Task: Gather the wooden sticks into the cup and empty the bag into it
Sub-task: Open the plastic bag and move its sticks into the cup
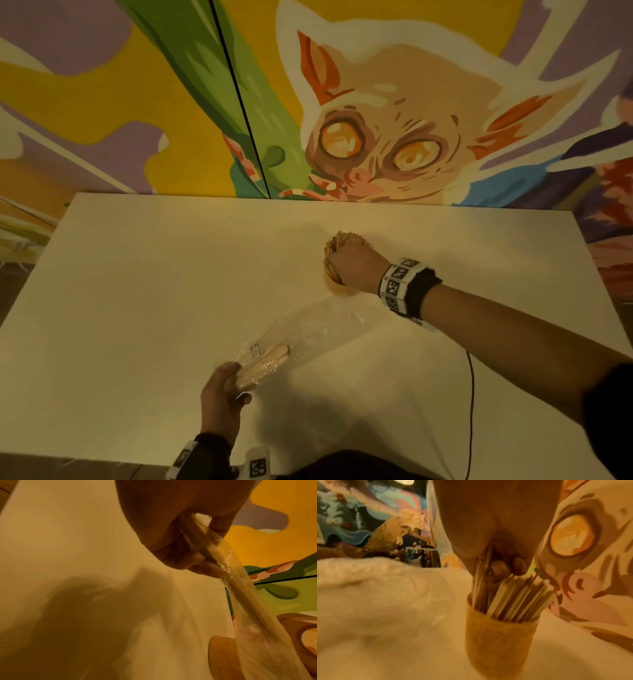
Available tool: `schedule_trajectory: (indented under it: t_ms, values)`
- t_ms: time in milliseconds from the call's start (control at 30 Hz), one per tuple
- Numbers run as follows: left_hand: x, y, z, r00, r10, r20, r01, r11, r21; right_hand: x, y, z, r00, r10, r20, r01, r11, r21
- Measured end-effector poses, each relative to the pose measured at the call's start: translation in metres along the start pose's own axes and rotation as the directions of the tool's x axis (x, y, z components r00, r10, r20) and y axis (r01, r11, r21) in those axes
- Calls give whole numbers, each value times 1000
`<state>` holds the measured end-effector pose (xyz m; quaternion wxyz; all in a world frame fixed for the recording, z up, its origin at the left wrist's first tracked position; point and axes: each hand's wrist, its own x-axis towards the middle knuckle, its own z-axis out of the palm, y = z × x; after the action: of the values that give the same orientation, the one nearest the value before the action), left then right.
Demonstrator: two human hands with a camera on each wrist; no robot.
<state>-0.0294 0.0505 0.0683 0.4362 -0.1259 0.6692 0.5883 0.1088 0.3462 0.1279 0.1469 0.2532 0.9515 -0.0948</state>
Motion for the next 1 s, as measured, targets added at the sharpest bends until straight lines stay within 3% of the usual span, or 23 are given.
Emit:
schedule_trajectory:
  t_ms: [67, 167, 300, 367, 467, 600, 767, 867, 1000]
  values:
    - [1, -4, 0, 1000, -15, 3, 15, 1000, 4, -1, -4, 12, 1000, -28, -10, 27, 998, -50]
    - [2, -7, 1, 999, -30, 12, 29, 999, 29, -4, -1, 23, 991, -47, -125, 29, 990, -136]
    - [5, -7, 1, 1000, -19, 12, 18, 998, 54, -23, 12, 23, 940, 16, -340, -17, 1000, -1]
    - [7, -7, 0, 1000, -15, 13, 14, 997, 70, -32, 16, 29, 907, 109, -406, -70, 992, 110]
    - [9, -5, 1, 1000, -15, 4, 14, 997, 79, -24, 11, 39, 900, 278, -335, -202, 949, 242]
    - [9, 0, 6, 1000, -16, -27, 20, 992, 127, 10, -4, 44, 917, 358, -177, -319, 923, 214]
    - [9, 3, 4, 998, 55, -30, -48, 979, 196, 30, 8, 38, 888, 359, -289, -296, 925, 240]
    - [12, 2, 6, 999, 11, -46, -2, 983, 184, 29, 12, 40, 868, 345, -358, -254, 927, 276]
    - [11, 4, 13, 999, -41, -28, 45, 985, 165, 25, 11, 49, 881, 338, -330, -292, 939, 182]
